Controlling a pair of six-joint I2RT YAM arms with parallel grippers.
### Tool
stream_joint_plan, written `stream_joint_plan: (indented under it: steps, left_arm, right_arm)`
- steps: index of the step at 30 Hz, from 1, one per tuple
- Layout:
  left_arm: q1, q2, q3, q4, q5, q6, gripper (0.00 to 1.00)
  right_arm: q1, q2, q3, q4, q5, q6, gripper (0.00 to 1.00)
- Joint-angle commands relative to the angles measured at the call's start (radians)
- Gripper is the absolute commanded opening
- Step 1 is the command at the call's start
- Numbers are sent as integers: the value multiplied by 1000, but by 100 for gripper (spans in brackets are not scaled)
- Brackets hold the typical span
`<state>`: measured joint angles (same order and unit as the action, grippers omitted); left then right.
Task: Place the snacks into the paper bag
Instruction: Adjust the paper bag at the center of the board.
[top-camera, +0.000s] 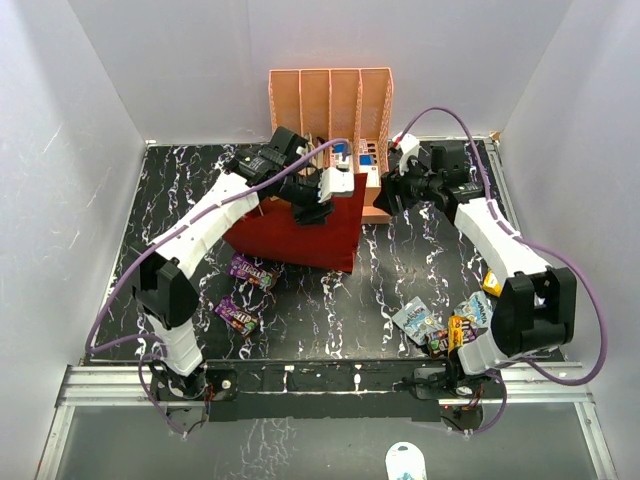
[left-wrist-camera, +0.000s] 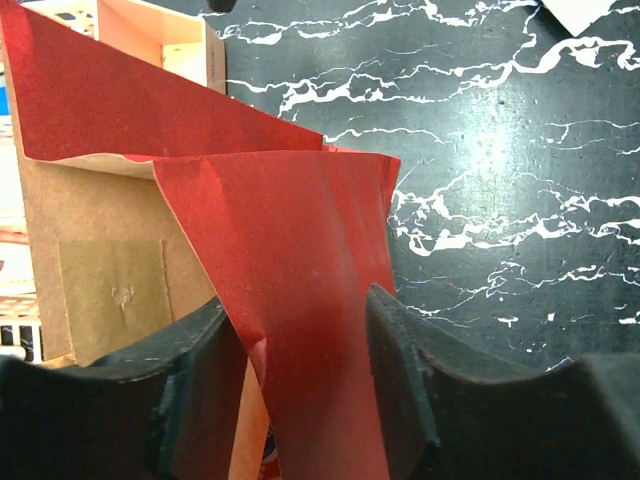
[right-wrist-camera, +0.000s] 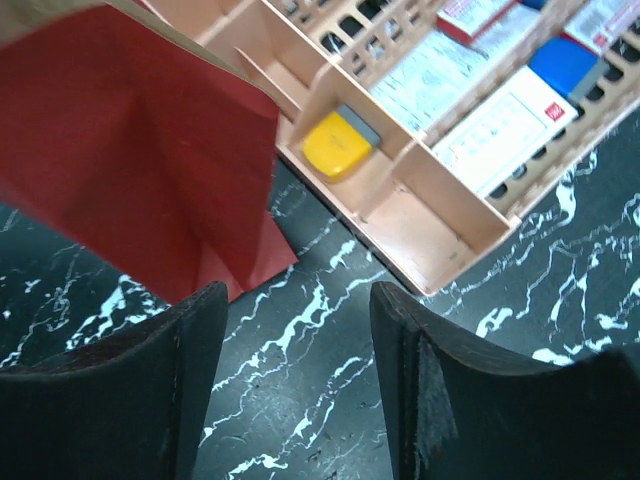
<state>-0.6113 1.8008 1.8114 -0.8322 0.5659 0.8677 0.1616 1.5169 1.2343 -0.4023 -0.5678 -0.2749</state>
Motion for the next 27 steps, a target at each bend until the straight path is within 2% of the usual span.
stream_joint_plan:
  steps: [1, 3, 6, 10, 14, 19, 27]
  left_arm:
    - [-5, -94, -21, 28, -14, -17, 53]
    - [-5, -112, -25, 32, -26, -30, 59]
    - [-5, -137, -44, 42, -44, -40, 65]
    - [-5, -153, -52, 26, -53, -47, 72]
    - [-5, -186, -54, 34, -54, -81, 76]
    - [-5, -249, -39, 95, -66, -187, 82]
    - [-4, -308, 25, 49, -132, -297, 85]
  right_arm:
    - [3, -37, 48, 9, -117, -4, 63]
    - [4, -20, 68, 17, -146, 11, 66]
    - [6, 21, 106, 26, -207, 39, 72]
    - [10, 83, 159, 27, -236, 57, 74]
    - [10, 112, 183, 16, -240, 58, 75]
    - [9, 75, 154, 26, -173, 62, 75]
    - [10, 26, 139, -48, -103, 48, 76]
